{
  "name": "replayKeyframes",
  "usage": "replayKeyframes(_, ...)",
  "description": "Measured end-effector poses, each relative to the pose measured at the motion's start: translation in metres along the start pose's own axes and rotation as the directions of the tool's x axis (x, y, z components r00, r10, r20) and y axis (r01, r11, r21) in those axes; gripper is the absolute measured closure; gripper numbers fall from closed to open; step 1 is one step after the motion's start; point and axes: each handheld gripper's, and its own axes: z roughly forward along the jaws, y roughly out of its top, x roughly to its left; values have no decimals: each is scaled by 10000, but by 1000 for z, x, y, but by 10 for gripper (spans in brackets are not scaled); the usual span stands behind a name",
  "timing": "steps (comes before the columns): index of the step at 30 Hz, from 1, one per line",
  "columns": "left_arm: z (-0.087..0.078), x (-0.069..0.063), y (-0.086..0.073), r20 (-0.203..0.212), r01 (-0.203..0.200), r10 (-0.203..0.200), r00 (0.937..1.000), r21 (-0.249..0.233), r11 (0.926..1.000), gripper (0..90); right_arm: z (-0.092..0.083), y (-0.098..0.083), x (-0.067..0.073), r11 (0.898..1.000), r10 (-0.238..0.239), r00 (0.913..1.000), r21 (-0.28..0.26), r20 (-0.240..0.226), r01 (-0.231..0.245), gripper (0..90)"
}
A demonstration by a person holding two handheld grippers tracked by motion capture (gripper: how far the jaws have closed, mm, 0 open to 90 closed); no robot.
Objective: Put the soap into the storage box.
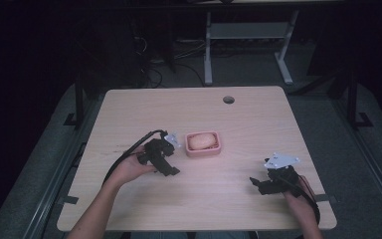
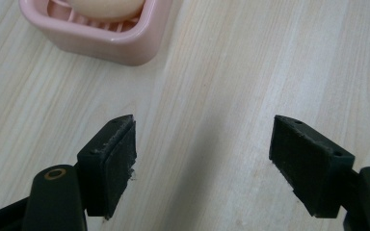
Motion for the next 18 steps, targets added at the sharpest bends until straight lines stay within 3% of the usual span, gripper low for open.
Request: replayKeyframes(18, -1, -11, -24, -188, 183, -184, 9997, -64, 9998, 240, 1, 0, 1, 9999, -10, 10000, 103, 56, 9, 138)
